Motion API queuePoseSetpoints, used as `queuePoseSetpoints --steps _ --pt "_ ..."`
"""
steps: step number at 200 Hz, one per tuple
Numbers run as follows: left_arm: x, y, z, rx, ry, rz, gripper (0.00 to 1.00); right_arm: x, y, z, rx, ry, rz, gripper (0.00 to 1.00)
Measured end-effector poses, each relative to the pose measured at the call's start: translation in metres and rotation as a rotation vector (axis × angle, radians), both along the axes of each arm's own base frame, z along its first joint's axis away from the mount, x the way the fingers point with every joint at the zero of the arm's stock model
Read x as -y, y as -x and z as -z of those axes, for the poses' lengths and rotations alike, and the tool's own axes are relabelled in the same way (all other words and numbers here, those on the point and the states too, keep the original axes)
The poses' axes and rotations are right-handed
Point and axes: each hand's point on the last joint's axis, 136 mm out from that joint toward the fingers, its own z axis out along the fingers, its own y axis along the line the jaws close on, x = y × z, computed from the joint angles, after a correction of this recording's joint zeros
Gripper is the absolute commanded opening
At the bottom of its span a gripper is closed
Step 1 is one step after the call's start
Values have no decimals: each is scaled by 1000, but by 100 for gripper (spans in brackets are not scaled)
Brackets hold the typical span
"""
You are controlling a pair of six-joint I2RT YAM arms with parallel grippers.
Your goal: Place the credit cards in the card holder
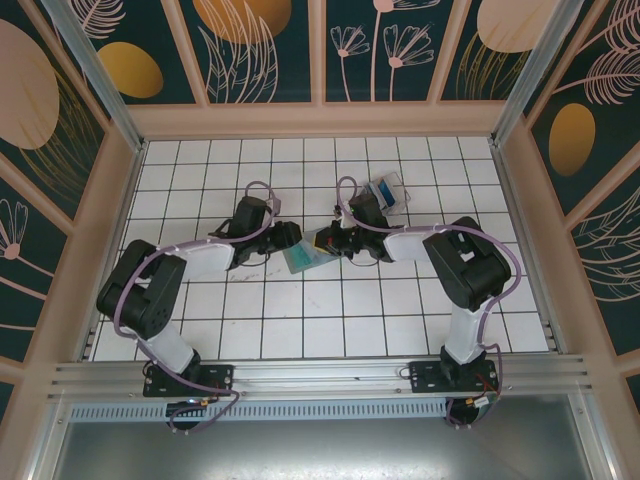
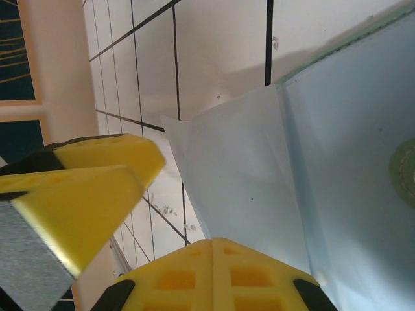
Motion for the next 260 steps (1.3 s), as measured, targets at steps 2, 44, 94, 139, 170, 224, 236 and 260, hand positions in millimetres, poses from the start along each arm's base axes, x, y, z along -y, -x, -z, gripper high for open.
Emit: queuePoseSetpoints --steps 2,44,94,139,170,224,236,260 --pt "1 0 1 -2 -1 2 39 0 0 0 0 0 0 2" --pt "5 3 19 -31 -46 4 40 0 0 0 0 0 0 0" --pt "-2 -5 35 -26 -127 -15 39 0 1 1 -4 0 -2 0" --pt "-7 -8 37 2 -169 -14 38 4 -2 3 -1 -2 8 0" --pt "-9 -9 37 15 -184 -11 38 8 0 8 -5 5 16 0" --pt "-26 8 13 54 -200 -38 47 26 -1 0 74 71 75 0" --pt "-25 6 1 85 -186 -39 47 29 -3 -6 105 79 88 0" --pt "-24 5 -19 127 -161 -43 48 36 -3 -5 128 103 113 0"
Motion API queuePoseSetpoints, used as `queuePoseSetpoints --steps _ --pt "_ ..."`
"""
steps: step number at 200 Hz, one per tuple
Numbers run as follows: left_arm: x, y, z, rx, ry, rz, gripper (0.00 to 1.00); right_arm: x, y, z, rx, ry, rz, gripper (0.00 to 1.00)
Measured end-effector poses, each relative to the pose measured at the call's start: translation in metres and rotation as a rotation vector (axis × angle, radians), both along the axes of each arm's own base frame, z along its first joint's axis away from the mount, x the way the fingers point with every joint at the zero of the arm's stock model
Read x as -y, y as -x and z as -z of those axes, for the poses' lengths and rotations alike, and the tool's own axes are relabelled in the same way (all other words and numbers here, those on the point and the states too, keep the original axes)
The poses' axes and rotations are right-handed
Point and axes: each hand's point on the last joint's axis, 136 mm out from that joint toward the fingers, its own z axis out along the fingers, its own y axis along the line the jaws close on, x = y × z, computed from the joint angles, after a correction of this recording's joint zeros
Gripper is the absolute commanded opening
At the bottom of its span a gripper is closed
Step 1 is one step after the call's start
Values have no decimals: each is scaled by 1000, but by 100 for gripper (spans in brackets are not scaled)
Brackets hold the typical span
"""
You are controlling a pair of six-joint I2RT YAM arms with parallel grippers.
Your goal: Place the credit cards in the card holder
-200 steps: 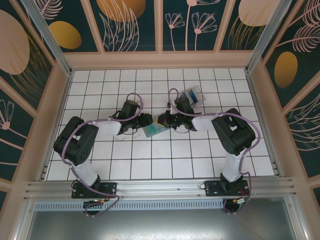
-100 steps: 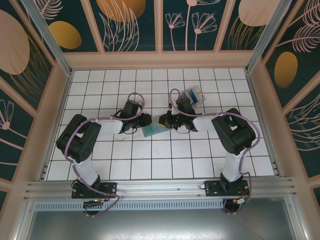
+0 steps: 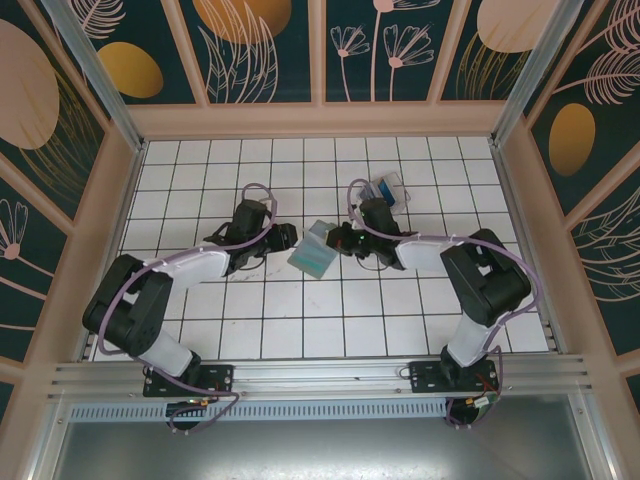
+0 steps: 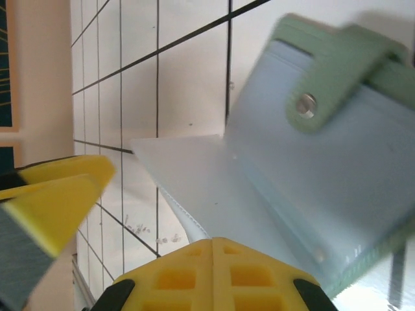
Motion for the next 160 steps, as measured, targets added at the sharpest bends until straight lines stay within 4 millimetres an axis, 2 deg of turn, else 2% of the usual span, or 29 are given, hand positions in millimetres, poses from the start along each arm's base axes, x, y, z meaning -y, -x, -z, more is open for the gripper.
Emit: queuePoseSetpoints --steps 24,52,84,140,149,160 --pt "0 0 -6 13 8 1 47 12 7 16 -20 42 30 2" --pt "3 0 3 -4 8 9 44 22 7 25 -17 83 67 3" --pt "5 1 21 -42 -7 24 43 23 0 21 14 104 72 1" --pt "8 3 21 -23 -24 54 42 17 -20 -2 84 102 61 2" --pt "9 4 21 -21 -27 57 42 20 -24 -3 87 103 70 4" --pt "10 5 22 -20 -30 61 42 28 -30 0 81 113 94 13"
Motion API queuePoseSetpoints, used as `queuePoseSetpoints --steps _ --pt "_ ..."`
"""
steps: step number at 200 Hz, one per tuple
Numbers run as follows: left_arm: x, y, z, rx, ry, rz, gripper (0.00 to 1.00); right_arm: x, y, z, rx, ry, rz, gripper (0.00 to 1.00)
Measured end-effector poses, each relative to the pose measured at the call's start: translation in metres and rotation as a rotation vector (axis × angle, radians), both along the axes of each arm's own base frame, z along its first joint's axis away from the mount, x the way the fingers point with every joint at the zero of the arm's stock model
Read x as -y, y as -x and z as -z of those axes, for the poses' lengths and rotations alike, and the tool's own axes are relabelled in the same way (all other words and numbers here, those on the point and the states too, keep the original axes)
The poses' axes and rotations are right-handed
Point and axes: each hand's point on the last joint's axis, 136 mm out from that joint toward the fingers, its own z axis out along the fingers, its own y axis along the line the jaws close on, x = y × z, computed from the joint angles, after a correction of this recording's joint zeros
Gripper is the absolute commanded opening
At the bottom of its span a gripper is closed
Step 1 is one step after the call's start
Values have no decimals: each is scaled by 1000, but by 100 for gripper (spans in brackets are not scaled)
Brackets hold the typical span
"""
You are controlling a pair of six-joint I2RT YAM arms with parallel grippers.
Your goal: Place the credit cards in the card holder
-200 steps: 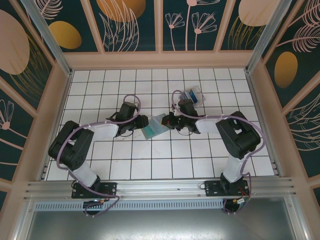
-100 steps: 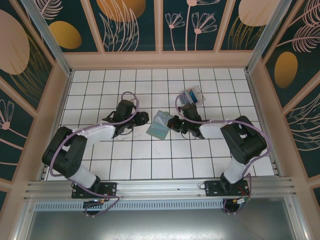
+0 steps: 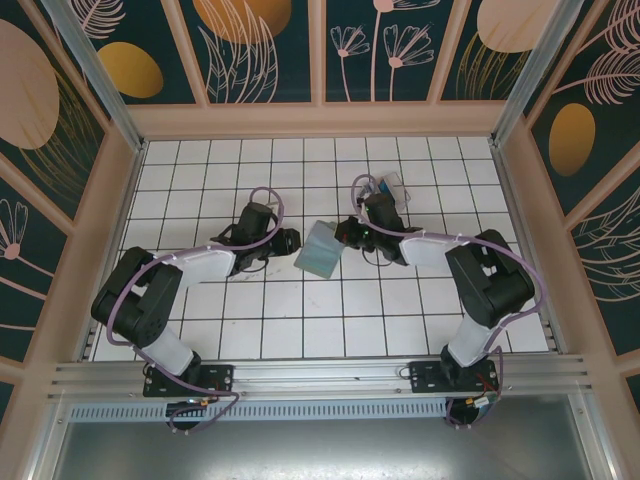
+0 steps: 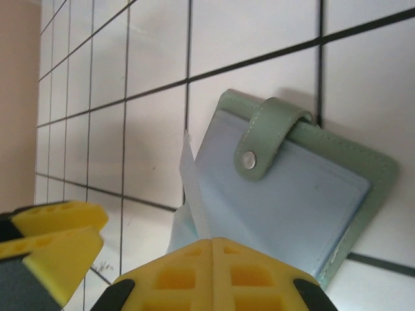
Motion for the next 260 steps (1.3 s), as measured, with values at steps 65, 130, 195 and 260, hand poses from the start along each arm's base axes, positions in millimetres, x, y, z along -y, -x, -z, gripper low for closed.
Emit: queuePoseSetpoints --steps 65,130,195,260 --pt "10 13 0 9 -14 33 42 34 -13 17 30 179 69 37" --pt "9 33 12 -35 14 69 41 37 -12 5 161 429 -67 40" --pt "4 36 11 -47 23 40 42 -15 11 -25 276 541 -264 32" --pt "2 36 7 -41 32 19 42 -10 -1 37 118 570 -334 19"
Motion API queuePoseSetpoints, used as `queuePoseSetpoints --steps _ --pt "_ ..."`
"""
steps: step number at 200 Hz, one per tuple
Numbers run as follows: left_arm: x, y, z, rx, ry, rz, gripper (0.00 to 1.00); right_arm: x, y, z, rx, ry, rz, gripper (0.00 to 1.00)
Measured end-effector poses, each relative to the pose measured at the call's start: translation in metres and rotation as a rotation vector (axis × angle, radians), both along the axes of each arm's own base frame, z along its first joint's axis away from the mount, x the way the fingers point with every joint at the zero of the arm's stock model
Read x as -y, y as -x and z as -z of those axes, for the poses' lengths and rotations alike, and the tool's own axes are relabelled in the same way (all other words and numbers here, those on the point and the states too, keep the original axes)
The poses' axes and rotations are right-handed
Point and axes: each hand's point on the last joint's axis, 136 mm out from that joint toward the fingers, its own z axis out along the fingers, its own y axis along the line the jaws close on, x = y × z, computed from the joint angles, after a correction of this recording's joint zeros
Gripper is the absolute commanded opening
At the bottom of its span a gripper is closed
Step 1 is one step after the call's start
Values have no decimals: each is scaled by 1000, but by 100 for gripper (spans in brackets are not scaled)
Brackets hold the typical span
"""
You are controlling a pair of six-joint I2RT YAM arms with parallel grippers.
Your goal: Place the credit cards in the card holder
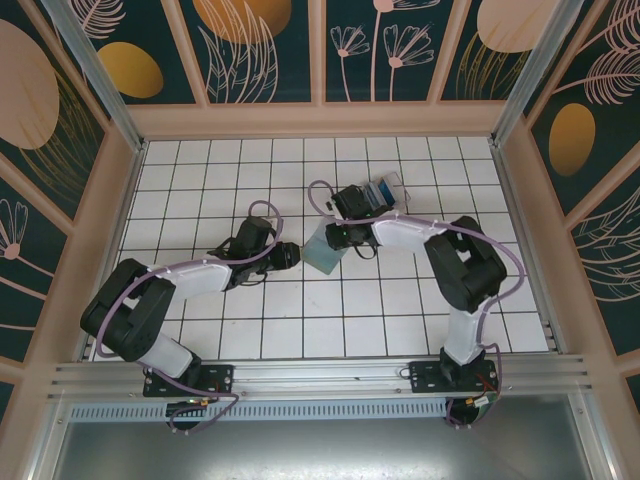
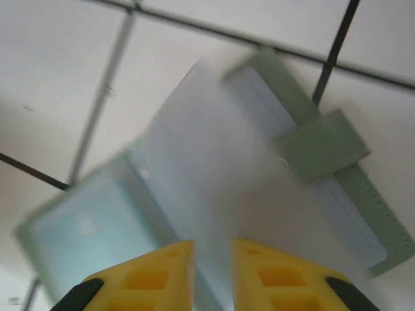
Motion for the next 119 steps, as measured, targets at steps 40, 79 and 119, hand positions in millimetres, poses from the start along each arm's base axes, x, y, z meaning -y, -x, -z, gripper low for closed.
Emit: queuePoseSetpoints --steps 40,79,119 --pt "-10 -5 -14 28 21 -36 45 -9 11 10 -79 -56 -8 19" --pt "-30 -16 -18 35 30 -97 45 -44 38 4 -180 -194 -36 27" --pt "-46 -19 -14 15 19 -136 45 -73 51 -7 -215 -289 -21 31"
